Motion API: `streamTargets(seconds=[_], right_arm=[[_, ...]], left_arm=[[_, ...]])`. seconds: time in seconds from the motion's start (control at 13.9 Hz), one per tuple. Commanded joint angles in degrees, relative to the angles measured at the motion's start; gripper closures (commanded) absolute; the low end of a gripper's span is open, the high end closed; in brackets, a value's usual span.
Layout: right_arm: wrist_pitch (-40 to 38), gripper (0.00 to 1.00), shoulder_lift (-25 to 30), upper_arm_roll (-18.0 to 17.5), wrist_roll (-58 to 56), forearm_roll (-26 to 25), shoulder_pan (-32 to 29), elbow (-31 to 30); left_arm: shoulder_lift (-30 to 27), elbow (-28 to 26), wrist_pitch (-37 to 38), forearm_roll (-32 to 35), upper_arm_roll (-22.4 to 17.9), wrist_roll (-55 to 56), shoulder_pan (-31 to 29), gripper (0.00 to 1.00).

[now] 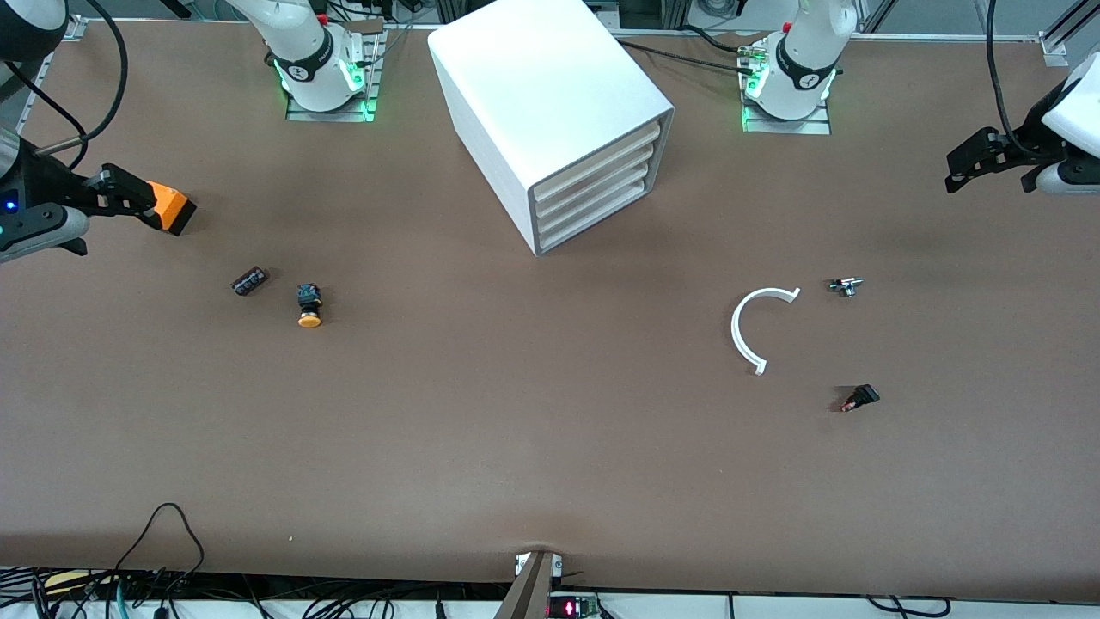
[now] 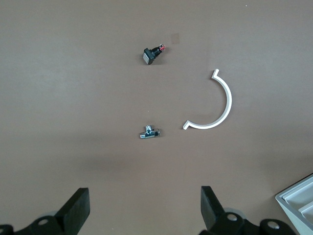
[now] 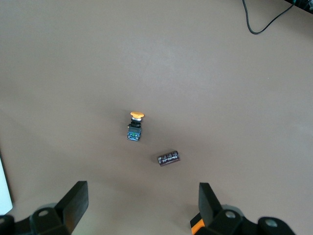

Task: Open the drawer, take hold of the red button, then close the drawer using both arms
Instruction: 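Reach the left gripper toward the white cabinet's drawer handle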

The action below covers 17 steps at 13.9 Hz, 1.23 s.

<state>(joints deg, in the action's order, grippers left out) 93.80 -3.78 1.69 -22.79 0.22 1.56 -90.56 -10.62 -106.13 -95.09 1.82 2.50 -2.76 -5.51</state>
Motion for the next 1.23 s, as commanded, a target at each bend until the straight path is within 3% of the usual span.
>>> streamTargets(seconds=[0.0, 0.36, 0.58, 0.72, 1.15], right_arm=[[-0.46, 0.00, -0.43, -0.63, 0.21, -0.57, -0.69, 1.26], [-0.37, 0.00, -0.35, -0.72, 0.21, -0.40, -0.60, 1.26], [-0.37, 0.00, -0.35, -0.72, 0.21, -0.31, -0.51, 1.26], [-0.28, 0.00, -0.43, -0.81, 0.21, -0.31, -0.51, 1.26], [-0.28, 0.00, -0.43, -0.81, 0.21, -0.31, -0.51, 1.35]], left_arm=[[0.60, 0.66, -0.01, 0.38, -0.30, -2.77, -0.20, 0.00], [2.17, 0.48, 1.65, -0.23, 0.23, -3.65, 0.59, 0.00], [5.07, 0.92, 4.12, -6.38, 0.14, -9.44, 0.33, 0.00], [7.27, 0.66, 4.91, -7.88, 0.49, -8.76, 0.77, 0.00], [16.58, 0.40, 10.35, -21.48, 1.19, -9.11, 0.85, 0.00]])
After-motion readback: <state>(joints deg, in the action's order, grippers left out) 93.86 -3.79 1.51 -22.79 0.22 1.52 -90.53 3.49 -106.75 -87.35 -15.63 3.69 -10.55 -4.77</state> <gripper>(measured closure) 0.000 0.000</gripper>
